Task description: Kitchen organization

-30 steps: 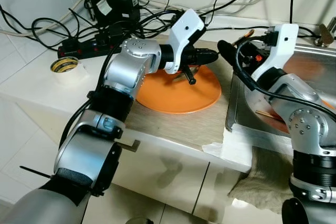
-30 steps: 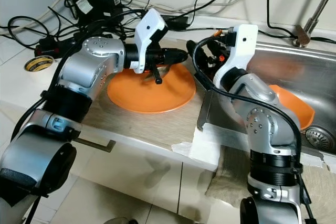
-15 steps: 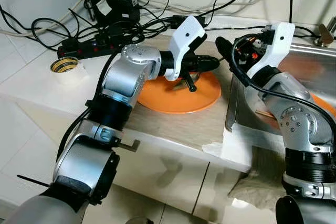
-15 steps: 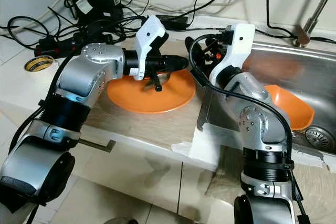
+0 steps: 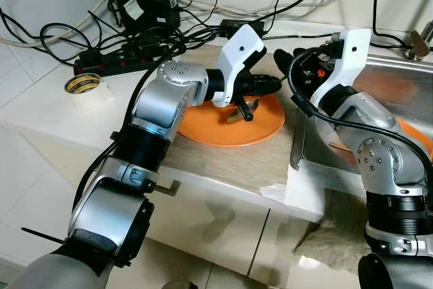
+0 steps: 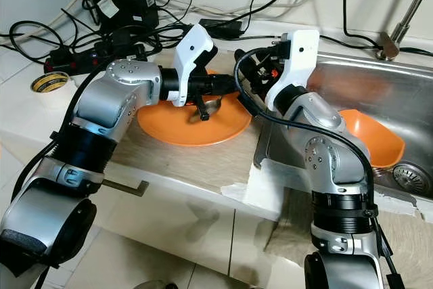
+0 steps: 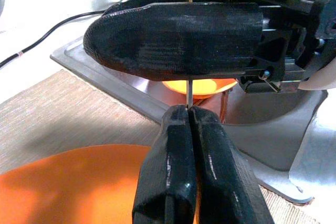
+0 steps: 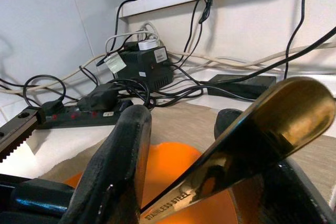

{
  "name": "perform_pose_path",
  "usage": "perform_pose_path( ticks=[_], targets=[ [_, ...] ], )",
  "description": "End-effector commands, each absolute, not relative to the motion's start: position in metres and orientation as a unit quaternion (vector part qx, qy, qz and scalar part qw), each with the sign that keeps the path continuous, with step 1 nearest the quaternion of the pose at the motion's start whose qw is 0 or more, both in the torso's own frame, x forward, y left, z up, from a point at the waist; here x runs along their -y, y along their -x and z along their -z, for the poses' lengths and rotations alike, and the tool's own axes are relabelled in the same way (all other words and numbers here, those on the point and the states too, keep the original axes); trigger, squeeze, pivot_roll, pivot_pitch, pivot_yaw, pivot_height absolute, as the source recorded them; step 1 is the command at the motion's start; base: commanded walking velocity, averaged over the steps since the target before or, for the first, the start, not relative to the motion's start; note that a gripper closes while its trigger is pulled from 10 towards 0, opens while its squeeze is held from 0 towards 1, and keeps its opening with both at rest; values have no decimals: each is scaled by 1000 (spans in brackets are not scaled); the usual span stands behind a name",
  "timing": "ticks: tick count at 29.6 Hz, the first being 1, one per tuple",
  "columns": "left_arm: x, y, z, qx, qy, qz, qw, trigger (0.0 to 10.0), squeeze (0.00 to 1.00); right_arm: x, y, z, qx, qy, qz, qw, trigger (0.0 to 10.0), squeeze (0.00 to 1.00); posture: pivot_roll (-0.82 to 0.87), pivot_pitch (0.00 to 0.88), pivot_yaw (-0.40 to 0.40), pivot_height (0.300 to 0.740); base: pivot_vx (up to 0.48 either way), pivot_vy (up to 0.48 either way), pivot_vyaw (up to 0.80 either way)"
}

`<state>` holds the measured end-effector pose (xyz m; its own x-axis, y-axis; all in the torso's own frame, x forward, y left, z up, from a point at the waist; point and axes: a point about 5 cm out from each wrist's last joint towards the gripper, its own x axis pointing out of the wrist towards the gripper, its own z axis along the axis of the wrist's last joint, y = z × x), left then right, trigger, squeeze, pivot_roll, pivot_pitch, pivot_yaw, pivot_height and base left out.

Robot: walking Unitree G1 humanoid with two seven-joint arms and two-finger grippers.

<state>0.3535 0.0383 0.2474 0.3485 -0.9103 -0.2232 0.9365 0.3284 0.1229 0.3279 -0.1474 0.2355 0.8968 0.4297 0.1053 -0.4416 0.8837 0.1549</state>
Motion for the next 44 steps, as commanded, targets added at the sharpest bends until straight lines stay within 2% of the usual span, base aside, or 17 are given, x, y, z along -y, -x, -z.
perform_pose_path(
  ticks=[1, 24, 26, 27, 28, 29, 30, 38, 39, 44],
  targets=[
    [-35, -351, -267, -17, -117, 579, 807, 0, 0, 152, -331, -222, -5, -79, -206, 975, 0, 0, -114, 0, 60, 740, 0, 0, 0],
    [-40, -358, -260, -21, -151, 555, 818, 0, 0, 153, -333, -220, -2, -75, -193, 978, 0, 0, -114, 0, 59, 740, 0, 0, 0],
    [-41, -361, -260, -21, -158, 541, 826, 0, 0, 152, -333, -220, -2, -75, -194, 978, 0, 0, -113, 0, 58, 740, 0, 0, 0],
    [-42, -363, -260, -22, -165, 531, 831, 2980, 0, 151, -332, -219, -3, -74, -196, 978, 0, 0, -113, 0, 58, 740, 0, 0, 0],
    [-42, -363, -260, -22, -165, 531, 831, 2980, 0, 151, -332, -219, -3, -74, -196, 978, 0, 0, -113, 0, 58, 740, 0, 0, 0],
    [-42, -363, -260, -21, -169, 528, 832, 5725, 0, 151, -332, -219, -3, -73, -196, 978, 0, 0, -113, 0, 58, 740, 0, 0, 0],
    [-42, -364, -259, -21, -172, 526, 833, 10000, 0, 151, -332, -219, -3, -73, -196, 978, 0, 0, -113, 0, 58, 740, 0, 0, 0],
    [-45, -369, -257, -16, -190, 502, 844, 10000, 0, 150, -332, -218, -1, -68, -196, 978, 0, 0, -111, 0, 58, 740, 0, 0, 0],
    [-46, -370, -257, -15, -193, 497, 846, 10000, 1000, 150, -332, -218, -1, -67, -196, 978, 0, 0, -111, 0, 57, 740, 0, 0, 0],
    [-47, -371, -255, -14, -201, 494, 846, 10000, 1000, 149, -334, -218, -3, -64, -195, 979, 0, 0, -110, 0, 57, 740, 0, 0, 0]
  ],
)
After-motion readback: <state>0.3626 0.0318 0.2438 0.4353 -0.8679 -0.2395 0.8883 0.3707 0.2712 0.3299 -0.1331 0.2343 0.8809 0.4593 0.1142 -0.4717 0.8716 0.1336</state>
